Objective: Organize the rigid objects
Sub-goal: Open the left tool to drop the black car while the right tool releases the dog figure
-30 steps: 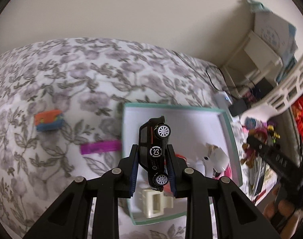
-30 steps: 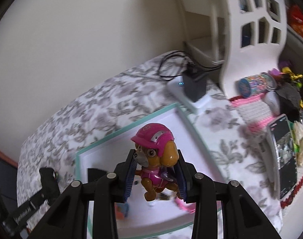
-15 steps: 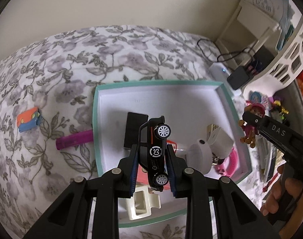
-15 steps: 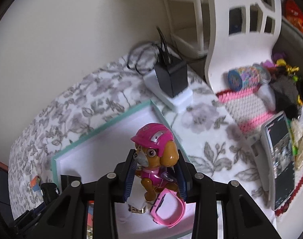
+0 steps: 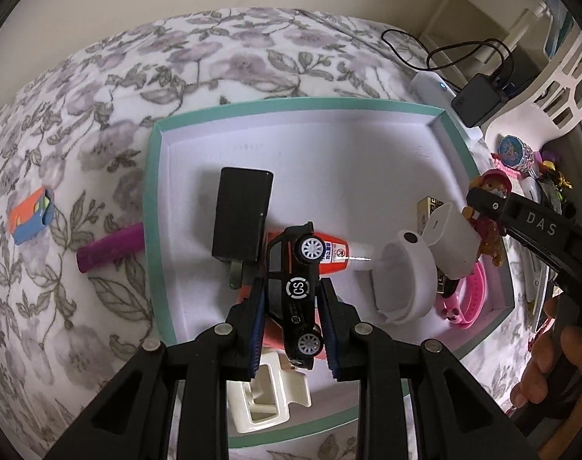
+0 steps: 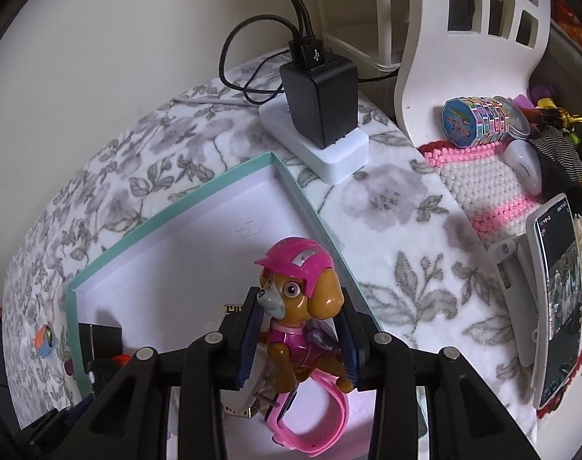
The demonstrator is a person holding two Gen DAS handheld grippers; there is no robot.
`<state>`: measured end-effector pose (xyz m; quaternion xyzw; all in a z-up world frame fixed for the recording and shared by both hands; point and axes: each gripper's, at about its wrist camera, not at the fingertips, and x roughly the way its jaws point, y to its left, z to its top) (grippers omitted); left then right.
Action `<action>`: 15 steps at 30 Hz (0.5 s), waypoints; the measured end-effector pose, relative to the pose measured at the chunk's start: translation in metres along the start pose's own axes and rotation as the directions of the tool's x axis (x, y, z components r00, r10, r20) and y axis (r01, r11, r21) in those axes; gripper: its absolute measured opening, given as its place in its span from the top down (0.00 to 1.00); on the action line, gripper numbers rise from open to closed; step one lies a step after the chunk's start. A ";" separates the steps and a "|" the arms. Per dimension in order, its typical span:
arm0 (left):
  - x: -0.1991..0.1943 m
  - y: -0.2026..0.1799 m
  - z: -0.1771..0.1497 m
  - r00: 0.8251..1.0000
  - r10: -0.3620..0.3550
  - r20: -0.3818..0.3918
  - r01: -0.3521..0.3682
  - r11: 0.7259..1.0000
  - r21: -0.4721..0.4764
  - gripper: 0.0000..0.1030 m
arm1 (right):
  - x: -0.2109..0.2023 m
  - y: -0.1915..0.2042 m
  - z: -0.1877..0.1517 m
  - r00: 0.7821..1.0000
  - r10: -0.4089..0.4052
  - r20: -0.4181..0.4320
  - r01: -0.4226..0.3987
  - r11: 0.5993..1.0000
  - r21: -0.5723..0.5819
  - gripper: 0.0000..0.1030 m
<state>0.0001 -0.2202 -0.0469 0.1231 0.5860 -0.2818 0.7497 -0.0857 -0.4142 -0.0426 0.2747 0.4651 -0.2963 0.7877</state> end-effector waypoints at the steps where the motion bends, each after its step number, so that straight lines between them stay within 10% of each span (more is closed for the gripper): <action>1: 0.000 0.000 0.000 1.000 0.001 0.001 -0.001 1.000 0.001 0.73 | 0.000 0.000 0.000 1.000 0.000 -0.001 0.000 1.000 0.000 0.62; 15: -0.018 -0.001 0.005 0.999 -0.024 0.025 0.024 1.000 -0.009 0.54 | -0.019 0.011 0.007 0.999 -0.023 0.030 0.024 0.999 -0.035 0.43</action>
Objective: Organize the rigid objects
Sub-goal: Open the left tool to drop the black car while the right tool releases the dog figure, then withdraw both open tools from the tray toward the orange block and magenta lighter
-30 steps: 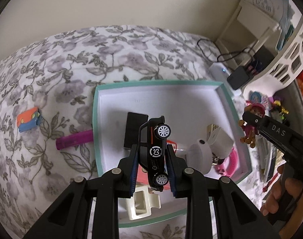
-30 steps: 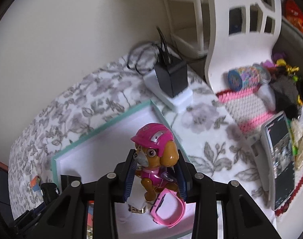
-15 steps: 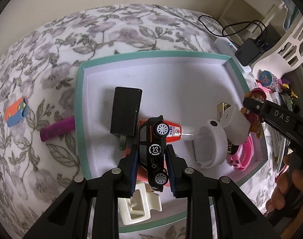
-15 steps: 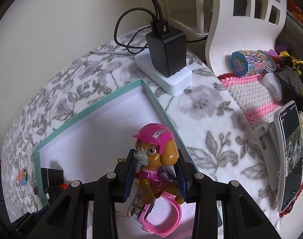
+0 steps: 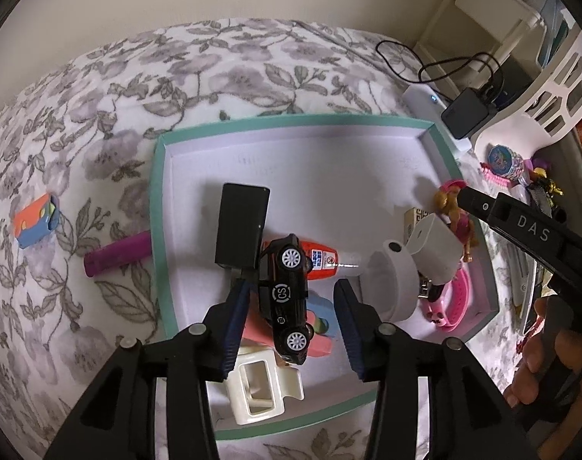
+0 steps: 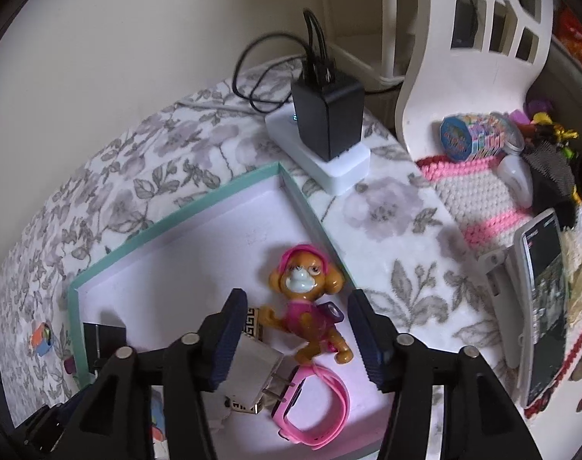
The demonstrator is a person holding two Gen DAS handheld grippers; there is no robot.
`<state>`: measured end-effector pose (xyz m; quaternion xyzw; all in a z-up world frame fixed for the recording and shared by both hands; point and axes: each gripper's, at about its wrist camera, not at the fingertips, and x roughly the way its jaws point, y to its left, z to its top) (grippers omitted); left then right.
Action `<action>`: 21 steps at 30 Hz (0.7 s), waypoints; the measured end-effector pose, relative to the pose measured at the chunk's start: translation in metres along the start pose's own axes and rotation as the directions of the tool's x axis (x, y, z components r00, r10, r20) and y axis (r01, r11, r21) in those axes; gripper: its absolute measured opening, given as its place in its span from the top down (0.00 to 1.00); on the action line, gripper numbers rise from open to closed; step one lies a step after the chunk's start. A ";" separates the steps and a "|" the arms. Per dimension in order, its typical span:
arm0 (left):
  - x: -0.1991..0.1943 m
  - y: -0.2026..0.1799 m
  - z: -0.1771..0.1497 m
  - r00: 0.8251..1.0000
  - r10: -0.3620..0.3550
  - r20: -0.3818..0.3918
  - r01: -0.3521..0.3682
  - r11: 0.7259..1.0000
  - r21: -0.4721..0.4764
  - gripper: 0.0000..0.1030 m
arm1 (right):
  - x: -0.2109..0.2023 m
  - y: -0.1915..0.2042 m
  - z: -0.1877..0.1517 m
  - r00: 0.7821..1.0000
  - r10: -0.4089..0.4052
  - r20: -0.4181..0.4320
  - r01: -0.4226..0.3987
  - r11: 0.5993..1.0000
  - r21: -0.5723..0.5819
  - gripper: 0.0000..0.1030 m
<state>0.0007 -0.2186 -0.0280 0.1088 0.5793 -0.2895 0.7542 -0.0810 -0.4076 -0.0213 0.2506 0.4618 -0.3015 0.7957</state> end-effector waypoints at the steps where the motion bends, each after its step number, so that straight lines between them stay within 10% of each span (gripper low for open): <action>1: -0.003 0.000 0.001 1.000 -0.002 0.006 0.002 1.000 -0.002 0.54 | -0.005 0.001 0.001 1.000 0.006 0.011 -0.006 1.000 -0.003 0.42; 21: -0.061 0.060 0.016 0.979 0.084 0.184 -0.056 0.986 -0.156 0.31 | -0.059 0.044 0.005 0.988 0.049 0.145 -0.034 0.994 -0.108 0.30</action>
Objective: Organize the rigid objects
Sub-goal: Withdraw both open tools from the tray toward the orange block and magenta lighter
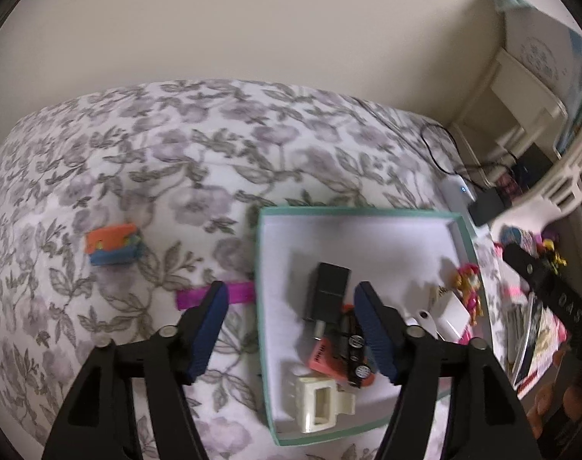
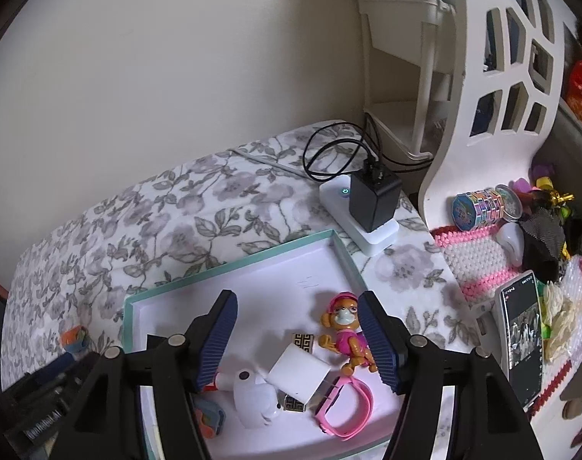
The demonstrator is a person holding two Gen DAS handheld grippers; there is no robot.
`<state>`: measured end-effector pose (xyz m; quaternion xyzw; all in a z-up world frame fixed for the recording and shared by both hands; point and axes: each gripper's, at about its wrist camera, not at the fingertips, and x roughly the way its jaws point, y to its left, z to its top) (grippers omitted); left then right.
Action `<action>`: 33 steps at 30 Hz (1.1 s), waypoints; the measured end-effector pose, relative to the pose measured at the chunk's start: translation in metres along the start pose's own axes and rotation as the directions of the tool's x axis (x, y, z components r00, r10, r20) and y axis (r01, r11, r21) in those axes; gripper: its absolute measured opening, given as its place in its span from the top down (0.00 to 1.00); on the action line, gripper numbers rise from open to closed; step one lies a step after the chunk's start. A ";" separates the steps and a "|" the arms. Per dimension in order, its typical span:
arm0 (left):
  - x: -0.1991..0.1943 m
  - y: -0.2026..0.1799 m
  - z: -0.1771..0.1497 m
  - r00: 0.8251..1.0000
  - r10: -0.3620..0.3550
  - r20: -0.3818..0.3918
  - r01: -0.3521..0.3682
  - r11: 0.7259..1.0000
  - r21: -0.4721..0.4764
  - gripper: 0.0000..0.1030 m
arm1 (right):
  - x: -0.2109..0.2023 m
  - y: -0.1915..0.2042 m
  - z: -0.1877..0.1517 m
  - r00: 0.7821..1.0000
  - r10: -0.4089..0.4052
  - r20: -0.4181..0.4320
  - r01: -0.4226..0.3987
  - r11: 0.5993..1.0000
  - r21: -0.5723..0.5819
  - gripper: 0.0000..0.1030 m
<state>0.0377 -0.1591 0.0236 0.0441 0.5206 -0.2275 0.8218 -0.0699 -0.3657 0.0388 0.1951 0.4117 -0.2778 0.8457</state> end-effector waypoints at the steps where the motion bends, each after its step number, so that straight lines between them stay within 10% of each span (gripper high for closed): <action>1: 0.000 0.004 0.001 1.000 0.004 0.001 -0.004 1.000 -0.012 0.31 | 0.002 0.002 -0.001 1.000 0.002 -0.002 -0.002 1.000 -0.006 0.29; 15: 0.009 0.036 0.001 0.996 0.087 -0.009 -0.088 0.991 -0.096 0.11 | 0.024 0.021 -0.014 0.999 -0.010 -0.053 0.006 0.997 -0.070 0.00; 33: 0.005 0.077 0.006 0.986 0.167 0.004 -0.164 0.971 -0.173 0.11 | 0.025 0.034 -0.018 0.996 0.077 -0.039 -0.080 0.994 -0.078 0.00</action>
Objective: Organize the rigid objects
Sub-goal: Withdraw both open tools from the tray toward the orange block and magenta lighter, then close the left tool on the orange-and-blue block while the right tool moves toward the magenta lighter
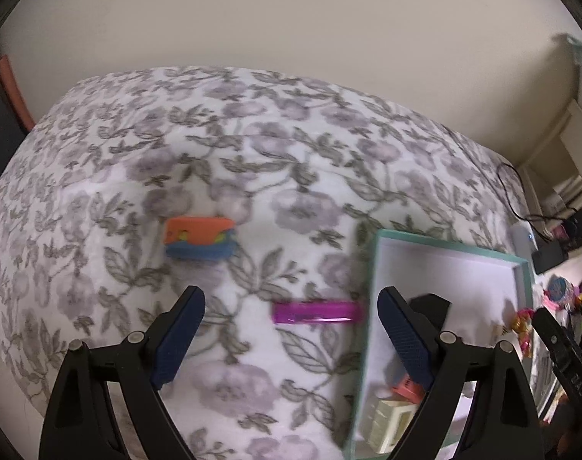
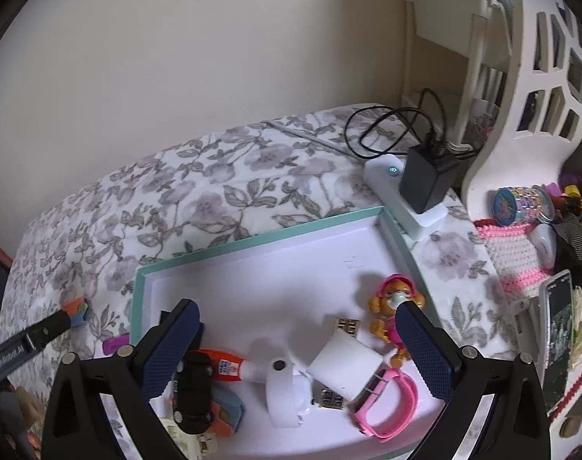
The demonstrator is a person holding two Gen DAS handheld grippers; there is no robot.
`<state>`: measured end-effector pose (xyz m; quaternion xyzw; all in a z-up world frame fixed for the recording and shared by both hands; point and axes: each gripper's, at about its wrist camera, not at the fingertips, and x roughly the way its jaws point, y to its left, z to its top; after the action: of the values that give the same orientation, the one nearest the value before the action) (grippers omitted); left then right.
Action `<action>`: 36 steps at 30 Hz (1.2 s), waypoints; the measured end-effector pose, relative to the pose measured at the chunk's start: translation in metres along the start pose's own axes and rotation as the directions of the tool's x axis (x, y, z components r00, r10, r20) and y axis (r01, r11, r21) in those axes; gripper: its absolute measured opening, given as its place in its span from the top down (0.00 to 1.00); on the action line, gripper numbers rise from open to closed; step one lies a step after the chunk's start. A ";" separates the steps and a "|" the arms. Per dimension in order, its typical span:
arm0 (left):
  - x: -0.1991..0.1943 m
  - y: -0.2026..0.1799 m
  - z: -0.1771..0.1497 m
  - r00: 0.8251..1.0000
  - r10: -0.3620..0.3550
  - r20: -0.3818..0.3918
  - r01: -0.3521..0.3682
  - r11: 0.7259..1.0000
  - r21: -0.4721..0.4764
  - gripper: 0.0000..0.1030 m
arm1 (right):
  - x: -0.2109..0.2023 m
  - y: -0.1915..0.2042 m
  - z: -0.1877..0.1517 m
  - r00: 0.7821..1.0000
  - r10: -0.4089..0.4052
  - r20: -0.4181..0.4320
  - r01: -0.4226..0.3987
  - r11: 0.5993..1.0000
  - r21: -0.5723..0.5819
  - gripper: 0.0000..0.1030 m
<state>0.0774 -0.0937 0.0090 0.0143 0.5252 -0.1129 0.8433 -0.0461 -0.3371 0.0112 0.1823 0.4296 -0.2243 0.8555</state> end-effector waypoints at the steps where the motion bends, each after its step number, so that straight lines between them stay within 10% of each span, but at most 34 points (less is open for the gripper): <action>1: 0.000 0.004 0.001 1.000 0.006 0.003 -0.006 1.000 -0.007 0.11 | 0.001 0.003 0.000 1.000 0.009 -0.001 -0.009 1.000 -0.003 0.00; 22: 0.006 0.133 0.021 0.998 0.028 0.062 -0.012 0.968 -0.252 0.00 | 0.031 0.132 -0.031 0.979 0.168 -0.119 -0.187 0.966 -0.176 0.00; 36: 0.068 0.114 0.035 0.997 -0.023 -0.074 0.010 0.985 -0.171 0.00 | 0.058 0.162 -0.025 0.976 0.153 -0.157 -0.186 0.958 -0.220 0.00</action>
<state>0.1603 0.0005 -0.0472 -0.0582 0.5645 -0.0739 0.8201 0.0558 -0.2028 -0.0305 0.1320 0.4938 -0.0848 0.8553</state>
